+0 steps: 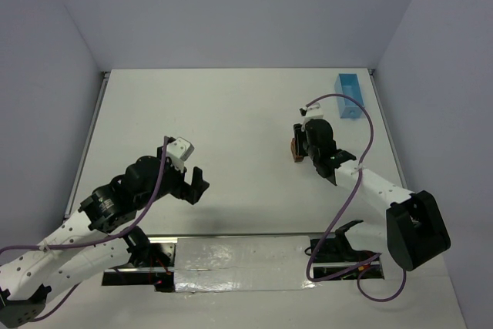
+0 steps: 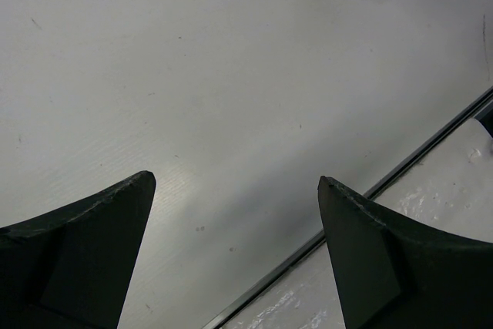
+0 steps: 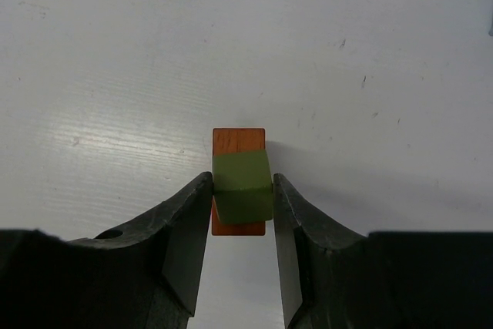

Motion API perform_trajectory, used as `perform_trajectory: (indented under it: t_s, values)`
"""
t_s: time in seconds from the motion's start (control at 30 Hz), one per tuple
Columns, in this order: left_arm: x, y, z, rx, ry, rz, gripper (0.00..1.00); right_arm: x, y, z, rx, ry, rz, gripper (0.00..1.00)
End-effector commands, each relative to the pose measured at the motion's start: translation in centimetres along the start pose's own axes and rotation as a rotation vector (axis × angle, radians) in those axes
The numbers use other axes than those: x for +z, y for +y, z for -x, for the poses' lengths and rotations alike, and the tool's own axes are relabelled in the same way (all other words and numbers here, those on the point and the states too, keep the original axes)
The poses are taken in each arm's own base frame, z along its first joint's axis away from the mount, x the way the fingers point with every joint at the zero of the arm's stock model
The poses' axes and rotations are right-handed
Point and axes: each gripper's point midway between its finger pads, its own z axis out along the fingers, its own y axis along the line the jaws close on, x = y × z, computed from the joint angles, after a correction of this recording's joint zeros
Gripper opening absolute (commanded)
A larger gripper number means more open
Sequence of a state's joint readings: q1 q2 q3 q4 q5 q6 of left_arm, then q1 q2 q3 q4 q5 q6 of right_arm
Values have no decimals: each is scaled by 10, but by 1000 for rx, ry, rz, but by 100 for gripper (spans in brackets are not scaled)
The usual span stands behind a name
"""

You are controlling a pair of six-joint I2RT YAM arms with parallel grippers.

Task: Build the wood block tower

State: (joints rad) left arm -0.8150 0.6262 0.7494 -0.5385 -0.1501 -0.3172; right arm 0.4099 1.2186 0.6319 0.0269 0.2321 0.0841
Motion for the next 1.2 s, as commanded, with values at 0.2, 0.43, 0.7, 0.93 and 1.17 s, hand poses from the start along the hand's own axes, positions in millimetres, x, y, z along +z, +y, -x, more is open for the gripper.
perform_trajectory:
  t_s: [0.2,0.43,0.7,0.93,1.17]
  values:
    - [1,-7,10,9,-39,-33,99,0,3,19,10,-36,3,45]
    - [2,-7,9,11,-36,-37,100,2,4,18,8,-27,5,43]
    - [1,-7,10,10,-39,-37,100,1,4,23,8,-40,8,42]
    - [1,-7,10,8,-40,-35,99,2,4,26,11,-41,7,41]
    - [1,-7,10,10,-39,-37,99,5,5,27,13,-39,3,41]
